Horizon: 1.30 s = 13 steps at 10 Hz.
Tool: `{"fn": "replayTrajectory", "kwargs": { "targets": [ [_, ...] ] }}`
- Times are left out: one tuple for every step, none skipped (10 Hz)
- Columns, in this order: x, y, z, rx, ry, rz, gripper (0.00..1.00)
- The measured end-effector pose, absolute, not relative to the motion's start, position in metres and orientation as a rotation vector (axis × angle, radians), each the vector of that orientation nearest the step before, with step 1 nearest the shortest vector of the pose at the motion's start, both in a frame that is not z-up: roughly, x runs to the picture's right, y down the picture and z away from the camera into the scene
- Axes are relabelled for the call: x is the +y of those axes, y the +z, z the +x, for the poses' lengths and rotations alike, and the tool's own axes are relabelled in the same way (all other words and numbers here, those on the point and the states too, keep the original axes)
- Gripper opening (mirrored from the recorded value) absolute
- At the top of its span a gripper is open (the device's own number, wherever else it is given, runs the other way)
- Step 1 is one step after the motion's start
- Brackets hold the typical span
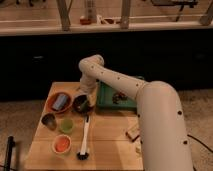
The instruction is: Place pepper in purple bowl
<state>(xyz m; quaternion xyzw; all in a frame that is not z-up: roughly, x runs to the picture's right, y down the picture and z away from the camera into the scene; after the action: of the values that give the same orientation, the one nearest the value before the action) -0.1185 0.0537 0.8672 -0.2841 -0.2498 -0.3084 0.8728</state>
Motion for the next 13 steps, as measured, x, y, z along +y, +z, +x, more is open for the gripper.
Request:
{"fn": "replayTrajectory", "kwargs": {
  "targets": [
    [0.0538, 0.8666, -0.1191, -0.521, -0.647, -0.597, 0.80],
    [0.0531, 0.8661, -0.1190, -0.520, -0.648, -0.598, 0.80],
    [0.0529, 0.8660, -0.1185, -0.519, -0.648, -0.601, 0.80],
    [0.0522, 0.8660, -0.1184, -0.519, -0.648, -0.601, 0.80],
    [0.0516, 0.8660, -0.1179, -0.518, -0.648, -0.602, 0.80],
    [0.0511, 0.8659, -0.1184, -0.519, -0.648, -0.603, 0.80],
    [0.0508, 0.8657, -0.1190, -0.519, -0.649, -0.605, 0.80],
    [0.0506, 0.8655, -0.1196, -0.519, -0.650, -0.606, 0.80],
    [0.0505, 0.8652, -0.1197, -0.519, -0.651, -0.607, 0.80],
    [0.0504, 0.8652, -0.1188, -0.519, -0.651, -0.608, 0.80],
    [0.0502, 0.8646, -0.1182, -0.519, -0.651, -0.609, 0.80],
    [0.0499, 0.8647, -0.1178, -0.521, -0.651, -0.609, 0.80],
    [0.0494, 0.8648, -0.1166, -0.523, -0.651, -0.608, 0.80]
  ]
}}
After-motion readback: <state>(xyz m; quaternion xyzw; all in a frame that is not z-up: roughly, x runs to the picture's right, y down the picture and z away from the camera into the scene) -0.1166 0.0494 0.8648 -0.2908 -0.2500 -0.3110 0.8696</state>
